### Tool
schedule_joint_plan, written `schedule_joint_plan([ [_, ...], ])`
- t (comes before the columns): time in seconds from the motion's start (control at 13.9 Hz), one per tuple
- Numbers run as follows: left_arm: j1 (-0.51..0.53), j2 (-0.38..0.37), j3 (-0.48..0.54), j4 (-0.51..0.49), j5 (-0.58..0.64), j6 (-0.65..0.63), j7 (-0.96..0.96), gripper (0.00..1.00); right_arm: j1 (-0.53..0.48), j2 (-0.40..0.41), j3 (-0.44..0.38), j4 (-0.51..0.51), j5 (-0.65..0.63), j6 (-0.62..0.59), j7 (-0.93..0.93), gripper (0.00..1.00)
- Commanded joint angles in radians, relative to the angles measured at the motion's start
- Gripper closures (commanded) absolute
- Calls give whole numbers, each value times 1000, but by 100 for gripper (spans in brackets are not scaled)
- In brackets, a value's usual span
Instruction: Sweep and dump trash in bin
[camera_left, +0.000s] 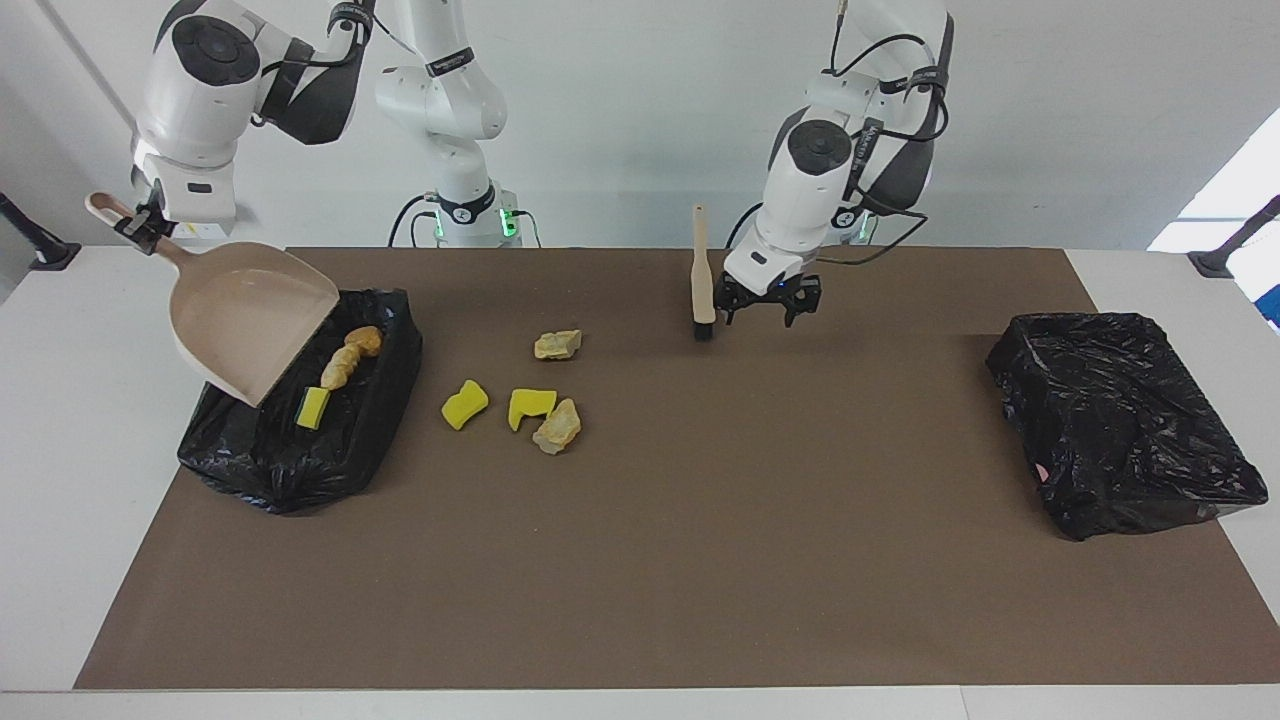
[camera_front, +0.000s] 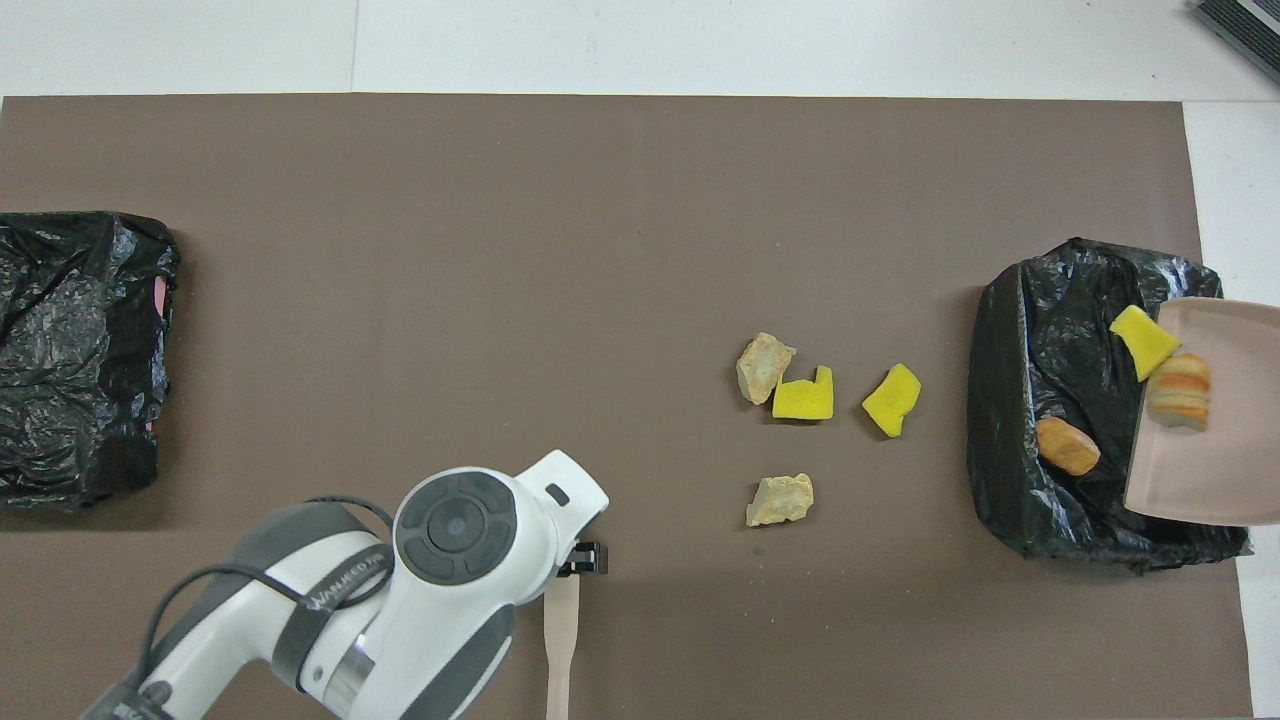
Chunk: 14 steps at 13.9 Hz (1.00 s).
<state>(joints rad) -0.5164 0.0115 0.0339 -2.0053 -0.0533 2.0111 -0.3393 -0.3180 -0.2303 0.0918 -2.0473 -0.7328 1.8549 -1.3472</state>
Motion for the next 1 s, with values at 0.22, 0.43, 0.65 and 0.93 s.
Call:
schedule_joint_plan([
  [0.22, 197, 9, -9, 275, 112, -262, 212, 0, -12, -3, 2, 19, -4, -40, 11, 100],
  [0.43, 257, -1, 0, 371, 107, -362, 233, 0, -9, 5, 2, 62, 108, -91, 3, 100],
  [0.65, 309, -51, 0, 395, 99, -423, 345, 0, -6, 51, 2, 130, 261, -140, 20, 100],
  [0.93, 331, -62, 10, 438, 95, -500, 394, 0, 3, 57, 5, 141, 409, -149, 175, 100],
])
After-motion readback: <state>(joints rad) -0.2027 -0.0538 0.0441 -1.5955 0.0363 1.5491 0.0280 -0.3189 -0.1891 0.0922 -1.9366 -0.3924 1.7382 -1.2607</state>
